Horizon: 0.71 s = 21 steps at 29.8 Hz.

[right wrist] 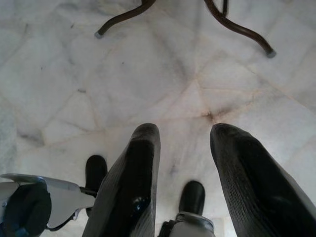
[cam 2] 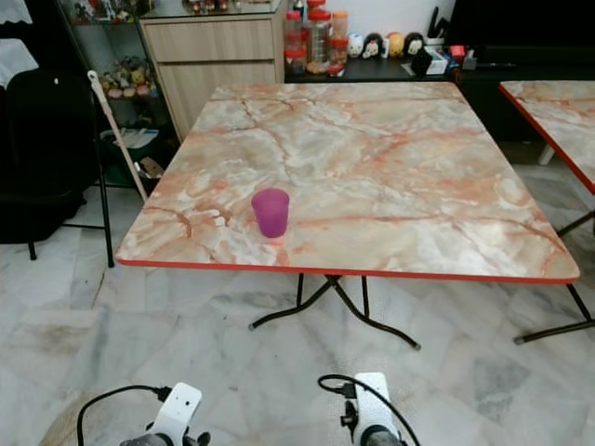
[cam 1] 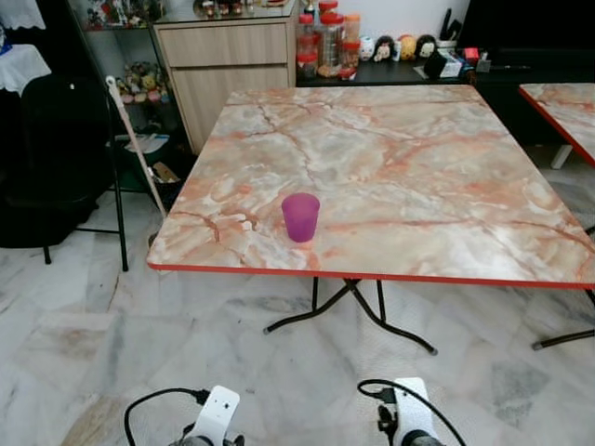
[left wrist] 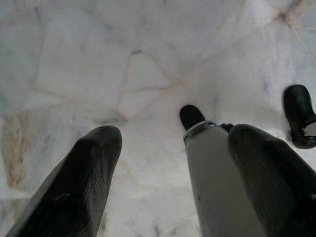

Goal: Setting the table

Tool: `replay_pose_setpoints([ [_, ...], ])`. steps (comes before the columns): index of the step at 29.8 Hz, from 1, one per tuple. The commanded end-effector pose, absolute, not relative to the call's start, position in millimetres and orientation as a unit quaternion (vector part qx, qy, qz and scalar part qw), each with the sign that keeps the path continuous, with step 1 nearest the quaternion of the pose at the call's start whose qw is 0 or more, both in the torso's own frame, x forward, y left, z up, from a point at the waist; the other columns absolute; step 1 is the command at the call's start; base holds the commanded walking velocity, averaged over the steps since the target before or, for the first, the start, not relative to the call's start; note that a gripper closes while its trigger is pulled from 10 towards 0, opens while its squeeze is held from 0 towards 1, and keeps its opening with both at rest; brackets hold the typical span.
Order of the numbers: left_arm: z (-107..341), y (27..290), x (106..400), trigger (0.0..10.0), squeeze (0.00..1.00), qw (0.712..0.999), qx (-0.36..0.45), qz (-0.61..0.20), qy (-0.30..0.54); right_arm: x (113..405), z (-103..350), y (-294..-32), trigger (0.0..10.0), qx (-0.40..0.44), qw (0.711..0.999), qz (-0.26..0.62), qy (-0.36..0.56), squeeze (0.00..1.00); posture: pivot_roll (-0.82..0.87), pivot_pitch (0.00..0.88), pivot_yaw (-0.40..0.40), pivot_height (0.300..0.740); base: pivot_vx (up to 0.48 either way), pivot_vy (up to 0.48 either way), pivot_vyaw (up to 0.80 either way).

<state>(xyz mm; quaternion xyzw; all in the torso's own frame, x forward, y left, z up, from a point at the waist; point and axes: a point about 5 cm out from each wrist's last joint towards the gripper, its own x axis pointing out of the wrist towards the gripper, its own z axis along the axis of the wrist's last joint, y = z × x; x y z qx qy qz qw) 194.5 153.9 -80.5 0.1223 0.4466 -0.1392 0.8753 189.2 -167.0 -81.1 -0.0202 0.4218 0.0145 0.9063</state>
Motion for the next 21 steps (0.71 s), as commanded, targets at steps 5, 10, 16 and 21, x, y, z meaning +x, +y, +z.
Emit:
replay_pose_setpoints([
  [5,-82.4,151.3,191.7,10.0,0.0,0.87,0.12,-0.145,0.456,194.7,-77.9,-170.9,10.0,-0.027,0.909,0.015,0.415,0.0,-0.03,0.0,0.044,0.74,0.0,0.0,0.0],
  [10,-82.8,149.3,190.9,10.0,0.0,0.868,0.121,-0.149,0.457,198.0,-76.1,-171.1,10.0,-0.027,0.911,0.013,0.411,0.0,-0.05,0.0,0.048,0.74,0.0,0.0,0.0],
  [16,-82.9,146.7,190.9,10.0,0.0,0.867,0.121,-0.154,0.458,199.7,-75.1,-171.4,10.0,-0.026,0.913,0.011,0.407,0.0,-0.05,0.0,0.044,0.74,0.0,0.0,0.0],
  [21,-81.8,146.9,193.2,10.0,0.0,0.87,0.112,-0.146,0.456,199.6,-75.1,-173.0,10.0,-0.026,0.913,0.009,0.407,0.0,-0.02,0.0,0.047,0.74,0.0,0.052,0.0],
])
